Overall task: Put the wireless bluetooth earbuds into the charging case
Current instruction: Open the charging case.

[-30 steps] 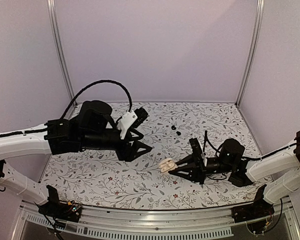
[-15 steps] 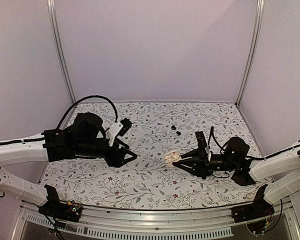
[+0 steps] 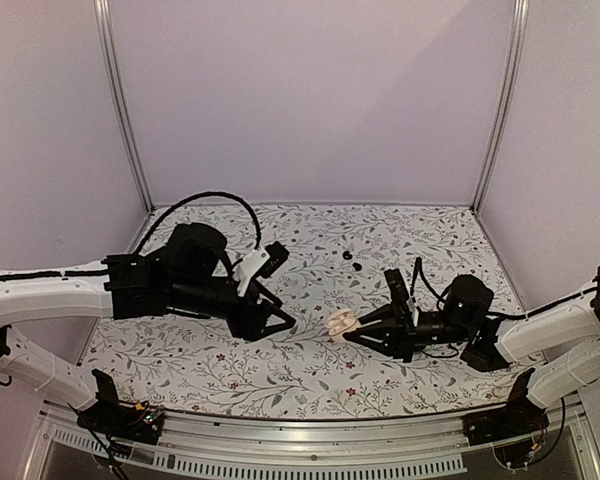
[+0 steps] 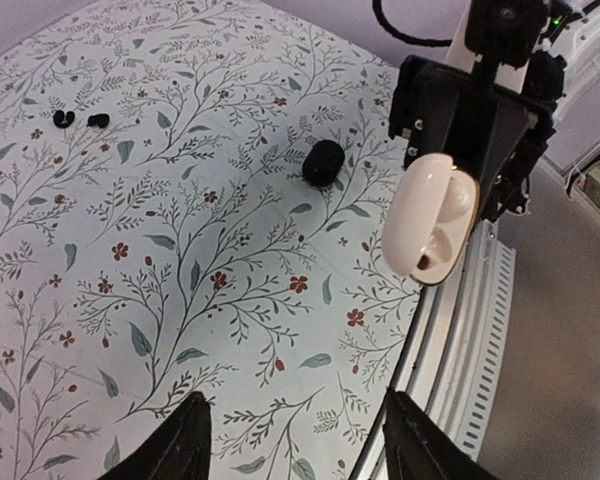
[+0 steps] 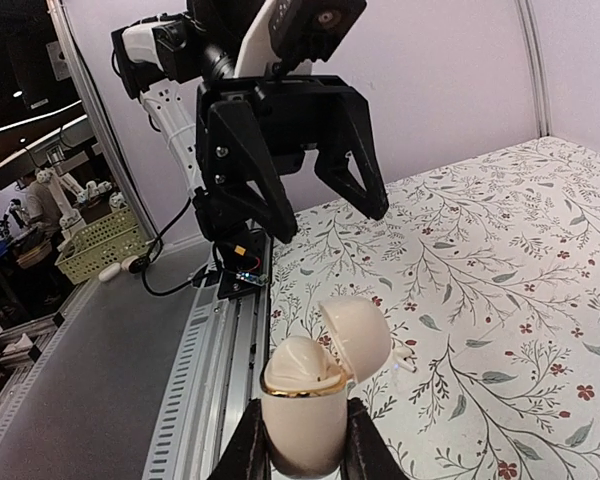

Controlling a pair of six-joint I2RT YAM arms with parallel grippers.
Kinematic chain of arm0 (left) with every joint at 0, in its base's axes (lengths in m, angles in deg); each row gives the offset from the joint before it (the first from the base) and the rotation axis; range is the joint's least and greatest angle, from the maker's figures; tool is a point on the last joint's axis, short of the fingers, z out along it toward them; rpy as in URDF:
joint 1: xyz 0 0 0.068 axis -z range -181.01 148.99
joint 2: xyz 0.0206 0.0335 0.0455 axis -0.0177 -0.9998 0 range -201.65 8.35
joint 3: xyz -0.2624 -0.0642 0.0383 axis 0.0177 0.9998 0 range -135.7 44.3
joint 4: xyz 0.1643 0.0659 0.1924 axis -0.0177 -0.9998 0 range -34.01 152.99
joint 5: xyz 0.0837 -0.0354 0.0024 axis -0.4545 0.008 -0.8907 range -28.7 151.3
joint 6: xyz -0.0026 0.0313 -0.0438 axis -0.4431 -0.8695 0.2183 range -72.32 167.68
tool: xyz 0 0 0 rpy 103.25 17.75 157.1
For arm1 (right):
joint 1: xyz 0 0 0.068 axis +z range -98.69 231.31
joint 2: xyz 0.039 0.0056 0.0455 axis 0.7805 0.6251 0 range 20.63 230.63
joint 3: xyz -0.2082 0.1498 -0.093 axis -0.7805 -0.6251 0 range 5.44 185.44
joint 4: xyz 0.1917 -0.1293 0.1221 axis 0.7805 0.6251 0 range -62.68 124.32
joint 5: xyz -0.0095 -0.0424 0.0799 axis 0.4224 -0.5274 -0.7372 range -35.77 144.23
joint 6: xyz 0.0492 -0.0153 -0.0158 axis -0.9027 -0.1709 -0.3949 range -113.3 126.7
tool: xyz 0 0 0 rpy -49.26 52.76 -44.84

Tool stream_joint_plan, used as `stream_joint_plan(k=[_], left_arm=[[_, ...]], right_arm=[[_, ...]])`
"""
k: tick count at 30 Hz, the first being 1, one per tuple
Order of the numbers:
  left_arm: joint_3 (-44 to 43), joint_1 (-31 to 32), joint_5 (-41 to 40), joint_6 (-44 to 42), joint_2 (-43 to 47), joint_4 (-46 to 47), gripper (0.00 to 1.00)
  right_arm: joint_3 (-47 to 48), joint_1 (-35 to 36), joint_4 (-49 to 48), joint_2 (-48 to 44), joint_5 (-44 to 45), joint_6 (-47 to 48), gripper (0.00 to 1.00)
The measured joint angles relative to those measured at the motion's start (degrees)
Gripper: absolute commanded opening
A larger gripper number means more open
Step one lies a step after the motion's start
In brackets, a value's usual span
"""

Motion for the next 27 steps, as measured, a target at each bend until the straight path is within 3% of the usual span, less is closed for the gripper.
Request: stream_joint_plan(k=[13, 27], left_arm=[[-7.0, 1.6, 7.3, -2.3, -5.4, 3.6, 0.66], [-9.5, 2.7, 8.1, -4.2, -8.4, 2.8, 0.63]], right_arm=[[2.3, 1.5, 1.2, 1.2, -2.1, 1.8, 0.00], [3.9, 3.0, 3.3, 1.8, -3.4, 3.5, 0.00]])
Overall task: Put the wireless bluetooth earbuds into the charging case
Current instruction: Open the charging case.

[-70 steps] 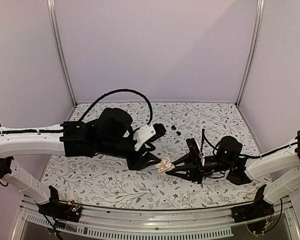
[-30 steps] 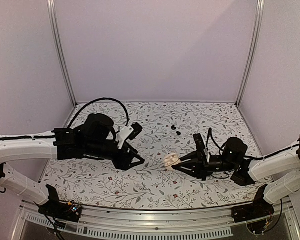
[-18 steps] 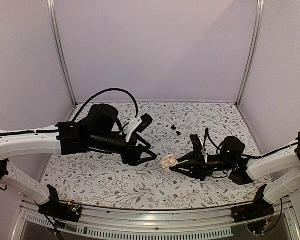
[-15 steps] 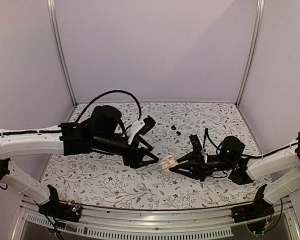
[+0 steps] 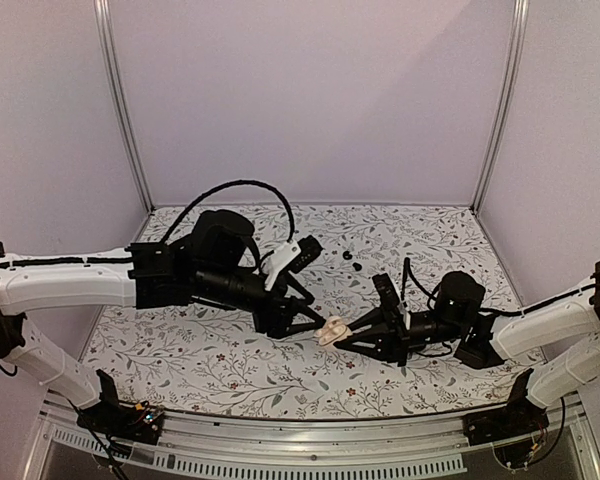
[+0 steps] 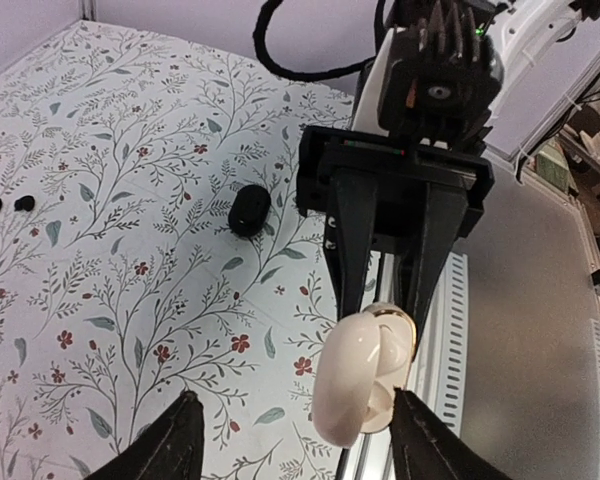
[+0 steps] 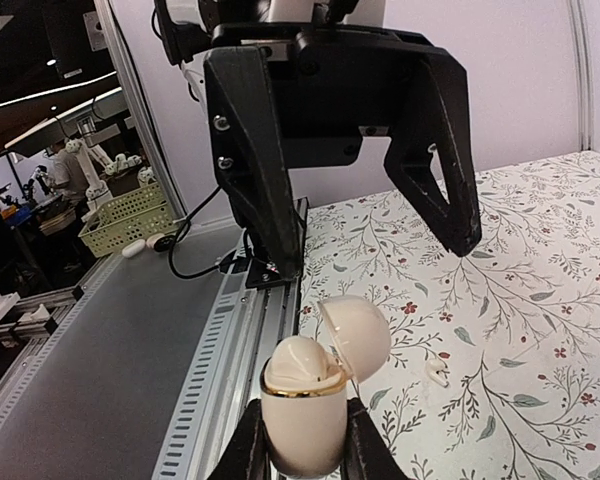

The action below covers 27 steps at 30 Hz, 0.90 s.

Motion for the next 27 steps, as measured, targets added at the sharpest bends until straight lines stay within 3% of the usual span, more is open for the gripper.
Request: stream_joint_plan(k=[27], left_arm=[[-1.1, 0.7, -1.6, -2.0, -3.1, -2.0, 0.63]], right_arm=[[0.5, 0.5, 0.7, 0.0, -1.3, 0.8, 0.00]])
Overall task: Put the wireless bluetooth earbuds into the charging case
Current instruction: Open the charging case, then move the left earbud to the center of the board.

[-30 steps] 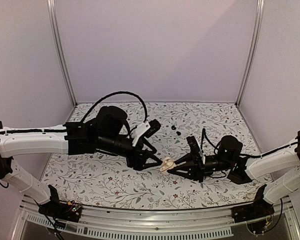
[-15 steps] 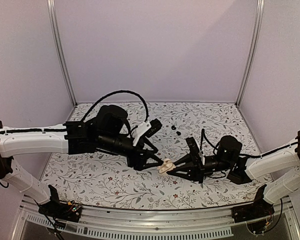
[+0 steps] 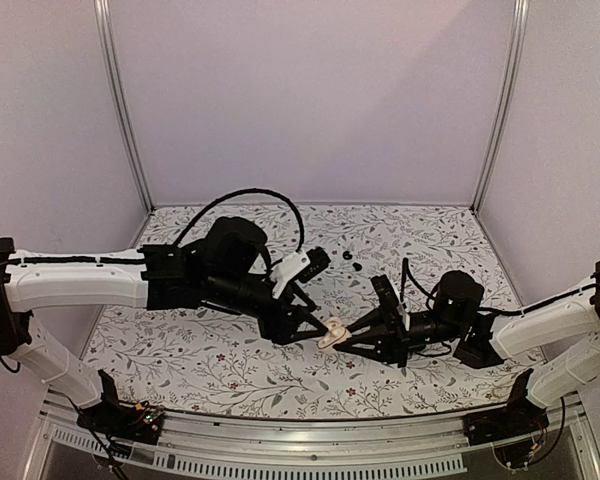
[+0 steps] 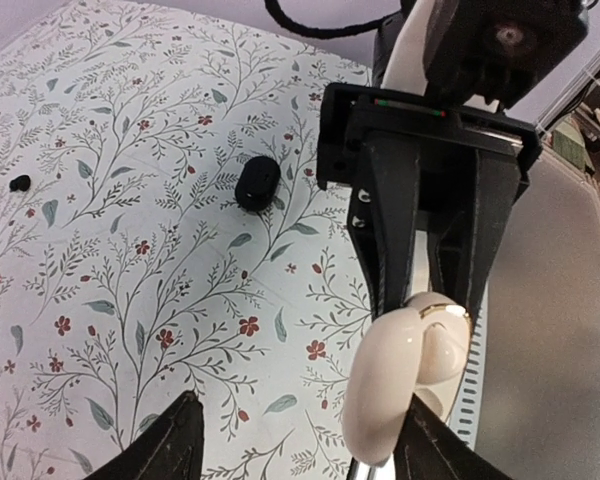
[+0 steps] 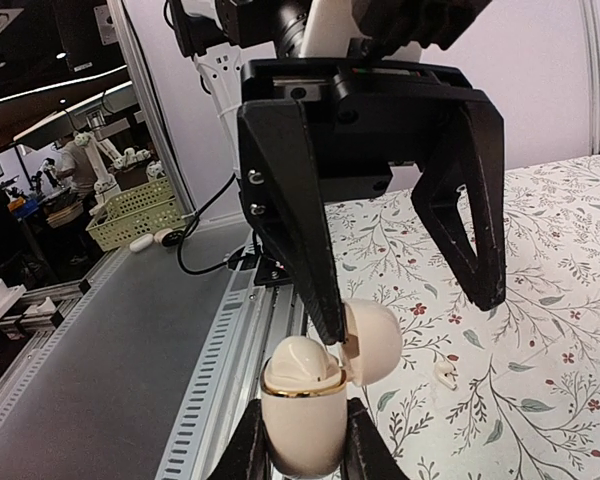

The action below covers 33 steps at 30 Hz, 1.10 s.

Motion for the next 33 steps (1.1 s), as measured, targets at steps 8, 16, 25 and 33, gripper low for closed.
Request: stream_joint_plan(k=[8, 16, 25, 33], left_arm=[[0.0, 0.0, -0.9, 0.0, 0.0, -0.3, 0.63], [0.3, 0.1, -0.2, 0.0, 1.2, 0.2, 0.65], [3.0, -0.1, 1.2, 0.9, 5.8, 2.8, 0.65], [15.0, -3.3, -6.1, 8.0, 18.7, 1.7, 0.60]], right_arm=[[0.0, 0.3, 0.0, 0.0, -0.3, 0.2, 0.00], [0.0, 0.3, 0.0, 0.0, 0.1, 0.2, 0.00], [0.0, 0.3, 0.5, 0.0, 2.3, 0.1, 0.00], [-0.7, -1.3, 1.3, -1.7, 3.6, -0.2, 0.00]])
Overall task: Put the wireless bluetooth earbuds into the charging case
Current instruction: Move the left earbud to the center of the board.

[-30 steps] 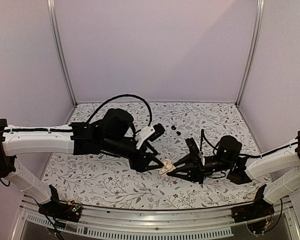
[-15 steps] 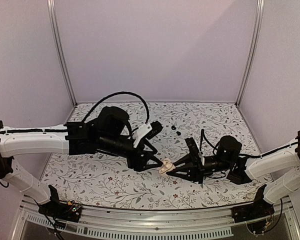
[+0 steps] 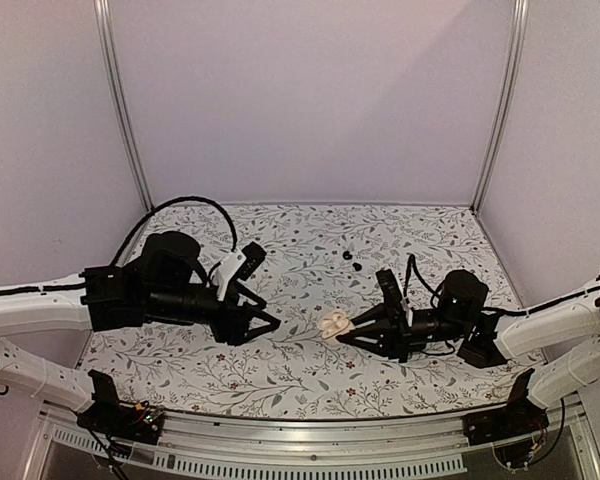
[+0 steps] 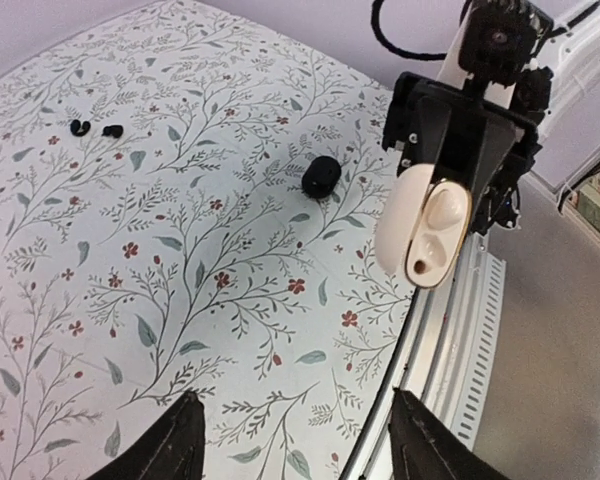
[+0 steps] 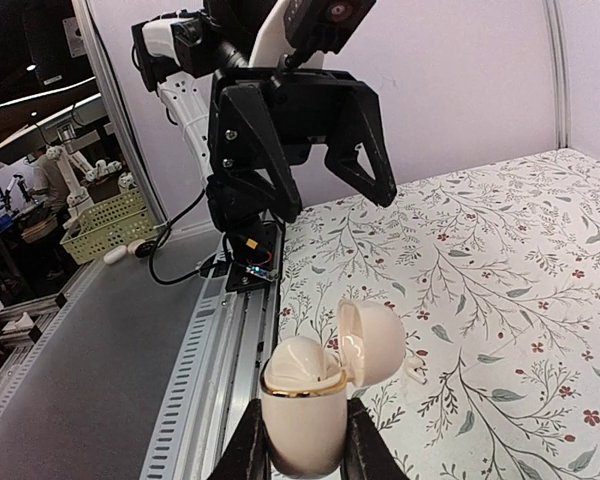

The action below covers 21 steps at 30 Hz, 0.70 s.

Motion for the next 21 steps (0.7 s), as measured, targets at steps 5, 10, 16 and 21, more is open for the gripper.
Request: stream_joint_plan(k=[5, 10, 16, 21], left_arm=[[9.9, -1.3, -4.6, 4.2, 6.6, 2.5, 0.56], [23.6, -3.9, -10.1, 12.2, 8.1, 11.1, 0.52], [26.7, -4.2, -14.8, 19.6, 2.0, 18.7, 0.44], [26.8, -4.2, -15.7, 19.2, -2.1, 22.4, 0.37]], right_arm=[[-0.7, -1.1, 0.0, -0.7, 0.1, -0.1, 0.00], [-0.9, -1.6, 0.2, -0.7, 0.1, -0.1, 0.00], [-1.2, -1.9, 0.8, -2.2, 0.2, -0.1, 0.00], [-1.3, -1.9, 1.2, -2.9, 0.2, -0.1, 0.00]])
